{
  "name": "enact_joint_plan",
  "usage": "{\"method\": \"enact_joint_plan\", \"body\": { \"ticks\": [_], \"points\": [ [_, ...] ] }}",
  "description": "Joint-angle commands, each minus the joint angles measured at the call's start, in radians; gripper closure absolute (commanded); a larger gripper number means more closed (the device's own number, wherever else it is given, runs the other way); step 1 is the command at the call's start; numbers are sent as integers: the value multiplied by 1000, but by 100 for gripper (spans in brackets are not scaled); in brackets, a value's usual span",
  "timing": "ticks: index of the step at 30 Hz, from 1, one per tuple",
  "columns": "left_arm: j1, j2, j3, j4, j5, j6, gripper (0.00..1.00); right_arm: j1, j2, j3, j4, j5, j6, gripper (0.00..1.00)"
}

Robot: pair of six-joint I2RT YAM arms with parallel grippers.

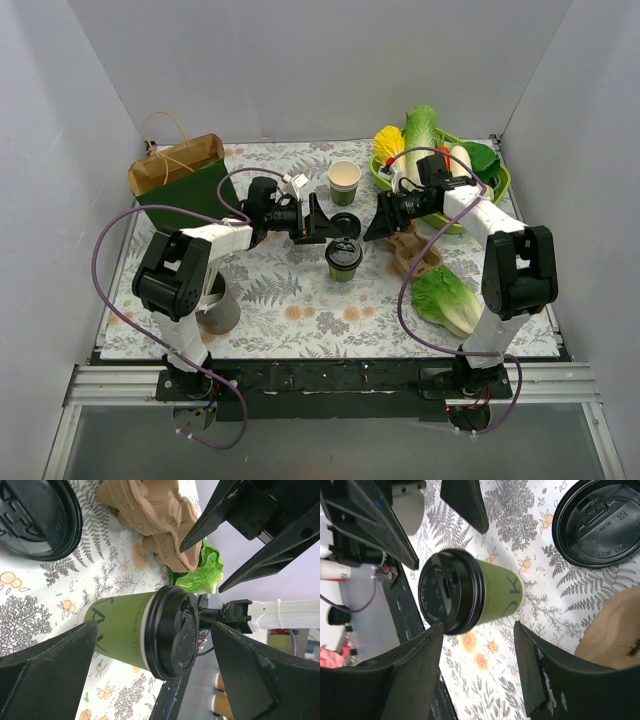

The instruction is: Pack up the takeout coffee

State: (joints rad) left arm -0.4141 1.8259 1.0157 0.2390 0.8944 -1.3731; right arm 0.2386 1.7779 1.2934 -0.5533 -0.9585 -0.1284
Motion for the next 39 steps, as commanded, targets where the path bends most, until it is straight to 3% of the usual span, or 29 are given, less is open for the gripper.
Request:
{"method": "enact_joint_plan", "body": {
  "ticks": [1, 4, 7, 12, 15, 19, 24, 30, 33, 39],
  "points": [
    [6, -86, 69, -119, 37, 144, 2, 5, -103, 20, -120, 64, -180, 33],
    [5, -93, 115, -197, 78, 222, 2, 7, -155, 14, -148, 104, -255, 32],
    [-6, -108, 144, -304, 87, 397, 2, 5, -219, -8, -160, 145, -326, 29],
    [-44, -191, 156, -418, -1, 719, 2, 7, -317, -43, -191, 227, -405, 25],
    [-63, -235, 159, -461, -63, 824, 2, 10, -345, -58, -227, 234, -451, 17],
    [-63, -287, 162, -486, -101, 838, 2, 74, -347, -65, -208, 286, -488, 6],
    [-64, -413, 158, -469, -149, 784, 2, 200, -296, -75, -178, 457, -550, 3],
    [-63, -582, 208, -461, -317, 657, 2, 275, -201, -72, -154, 500, -528, 2],
    [-61, -597, 288, -541, -390, 718, 2, 323, -183, -85, -122, 530, -511, 2],
    [-81, -577, 380, -624, -593, 874, 2, 344, -160, -135, -1, 541, -314, 2]
  ]
}}
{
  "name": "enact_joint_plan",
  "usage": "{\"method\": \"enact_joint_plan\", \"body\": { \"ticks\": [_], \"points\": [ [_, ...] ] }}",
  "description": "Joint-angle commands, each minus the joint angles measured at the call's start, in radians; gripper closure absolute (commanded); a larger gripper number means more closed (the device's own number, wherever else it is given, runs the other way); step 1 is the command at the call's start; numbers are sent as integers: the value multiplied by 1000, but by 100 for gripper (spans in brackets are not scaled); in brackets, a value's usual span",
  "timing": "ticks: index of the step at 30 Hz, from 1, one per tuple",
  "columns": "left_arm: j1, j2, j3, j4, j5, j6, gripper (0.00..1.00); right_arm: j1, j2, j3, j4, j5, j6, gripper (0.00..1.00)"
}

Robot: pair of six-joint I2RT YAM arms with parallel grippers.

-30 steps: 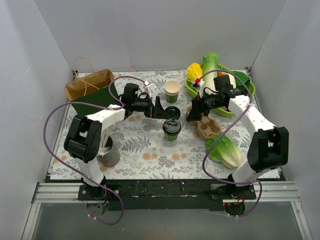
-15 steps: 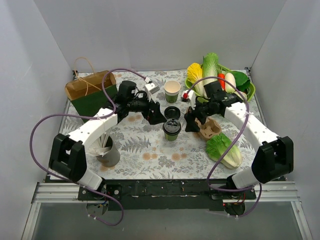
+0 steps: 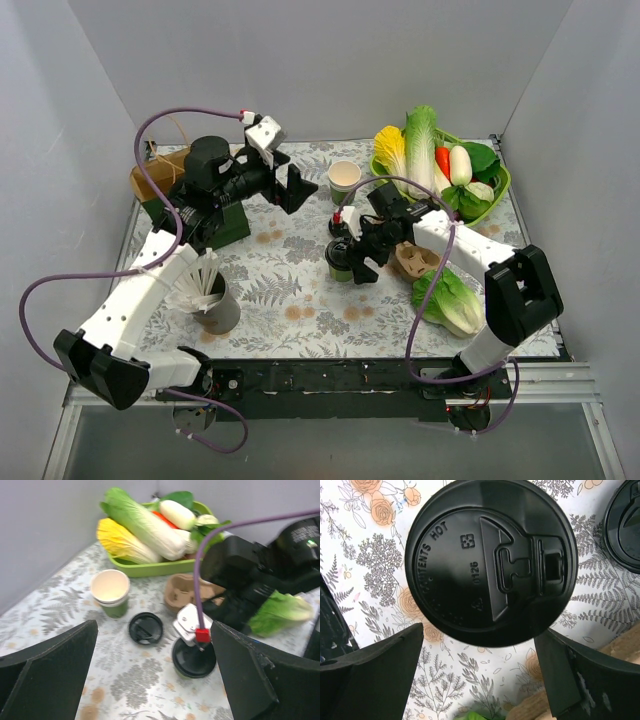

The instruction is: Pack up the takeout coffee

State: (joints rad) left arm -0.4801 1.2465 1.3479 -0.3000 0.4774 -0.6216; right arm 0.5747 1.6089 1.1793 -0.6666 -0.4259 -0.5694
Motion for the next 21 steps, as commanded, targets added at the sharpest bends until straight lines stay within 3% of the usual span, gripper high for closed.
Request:
{"method": "enact_joint_plan", "body": {
  "ticks": [1, 11, 21],
  "points": [
    [-29, 4, 62, -85, -189, 134, 2, 10, 16, -27, 125, 1, 143, 2],
    [-29, 21, 111, -68, -275, 98, 2, 27, 103, -3, 168, -62, 212, 4],
    [8, -18, 77, -90, -295, 79, 2, 62, 247, 164, 186, -94, 261, 7]
  ]
}}
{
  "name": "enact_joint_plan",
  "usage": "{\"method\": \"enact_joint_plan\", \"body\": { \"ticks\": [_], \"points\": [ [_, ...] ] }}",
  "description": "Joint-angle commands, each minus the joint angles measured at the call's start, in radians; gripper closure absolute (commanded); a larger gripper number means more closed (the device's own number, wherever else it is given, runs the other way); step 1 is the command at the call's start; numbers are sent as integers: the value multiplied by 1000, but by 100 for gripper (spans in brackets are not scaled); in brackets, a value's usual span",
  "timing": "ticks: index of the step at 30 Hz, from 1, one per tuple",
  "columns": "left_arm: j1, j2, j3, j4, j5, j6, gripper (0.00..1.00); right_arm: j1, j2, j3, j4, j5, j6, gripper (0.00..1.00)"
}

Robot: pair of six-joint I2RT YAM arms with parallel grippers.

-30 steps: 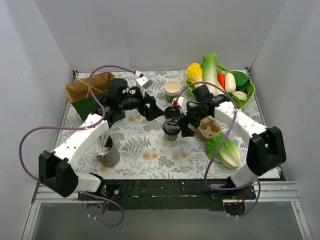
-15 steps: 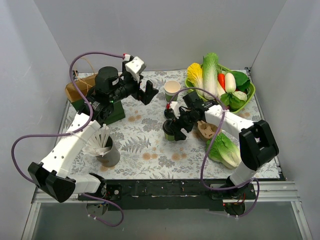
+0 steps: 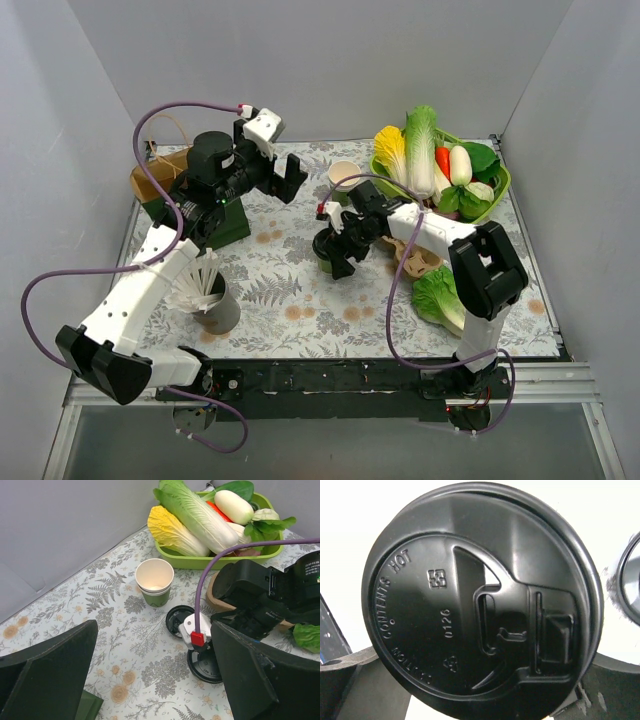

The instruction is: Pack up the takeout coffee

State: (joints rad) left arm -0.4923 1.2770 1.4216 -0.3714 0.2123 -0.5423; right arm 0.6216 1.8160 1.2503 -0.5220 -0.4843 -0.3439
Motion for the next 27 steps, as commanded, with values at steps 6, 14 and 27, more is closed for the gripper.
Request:
{"method": "enact_joint_plan", "body": {
  "ticks": [6, 14, 27],
  "points": [
    [24, -31, 25, -32, -37, 10, 2, 32, 152, 233, 66, -13, 103, 8],
    [26, 4, 63, -44, -41, 25, 2, 53, 313, 417, 99, 137, 210, 7],
    [29, 7, 54, -34, -25, 7, 2, 72, 270, 414, 53, 119, 200, 4]
  ]
}}
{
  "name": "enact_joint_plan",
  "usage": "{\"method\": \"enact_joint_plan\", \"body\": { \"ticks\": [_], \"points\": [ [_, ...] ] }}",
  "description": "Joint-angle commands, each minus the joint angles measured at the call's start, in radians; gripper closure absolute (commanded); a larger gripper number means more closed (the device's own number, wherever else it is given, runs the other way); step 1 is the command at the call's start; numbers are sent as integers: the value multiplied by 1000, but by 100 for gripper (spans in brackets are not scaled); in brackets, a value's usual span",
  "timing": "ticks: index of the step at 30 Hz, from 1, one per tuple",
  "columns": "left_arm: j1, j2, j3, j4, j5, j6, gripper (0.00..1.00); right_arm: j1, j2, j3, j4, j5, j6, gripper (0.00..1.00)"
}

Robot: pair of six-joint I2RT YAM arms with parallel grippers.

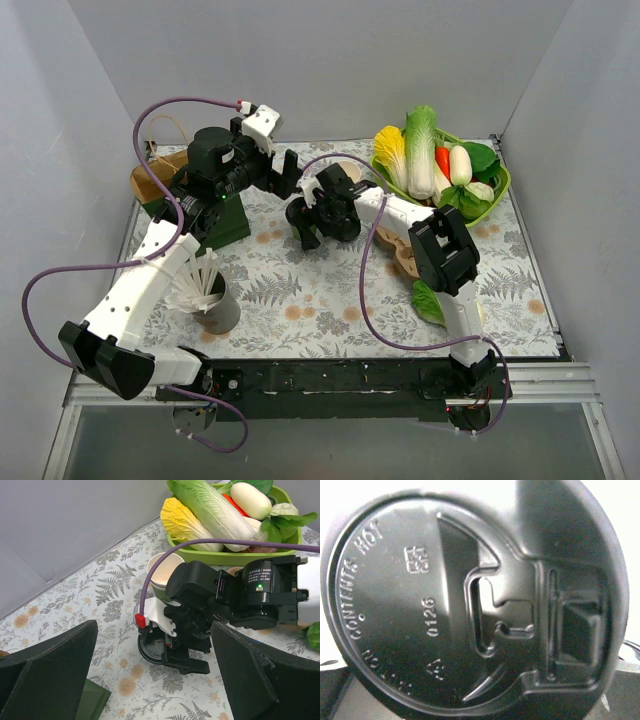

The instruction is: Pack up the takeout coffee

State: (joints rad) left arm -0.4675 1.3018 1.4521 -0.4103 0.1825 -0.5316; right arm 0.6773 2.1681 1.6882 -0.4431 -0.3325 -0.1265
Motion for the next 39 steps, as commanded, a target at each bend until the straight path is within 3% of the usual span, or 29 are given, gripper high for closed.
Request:
{"method": "enact_joint_plan", "body": {
  "ticks": [1, 8, 14, 21, 29, 39],
  "points": [
    [6, -21, 13, 10, 8, -11, 2, 19, -103, -39, -41, -42, -28, 2],
    [46, -56, -74, 45, 126, -93, 2, -13, -436, -280, -206, -2, -157, 2],
    [82, -68, -122, 56, 258, -111, 2, -169, -580, -220, -405, -20, -297, 5],
    [76, -85, -144, 38, 334, -110, 2, -459, -616, -229, -485, -14, -262, 27],
    [69, -102, -160, 34, 316, -110, 2, -487, -619, -378, -401, 52, -249, 35],
    [63, -116, -174, 28, 287, -90, 2, -499, -519, -331, -370, 47, -288, 36]
  ]
}}
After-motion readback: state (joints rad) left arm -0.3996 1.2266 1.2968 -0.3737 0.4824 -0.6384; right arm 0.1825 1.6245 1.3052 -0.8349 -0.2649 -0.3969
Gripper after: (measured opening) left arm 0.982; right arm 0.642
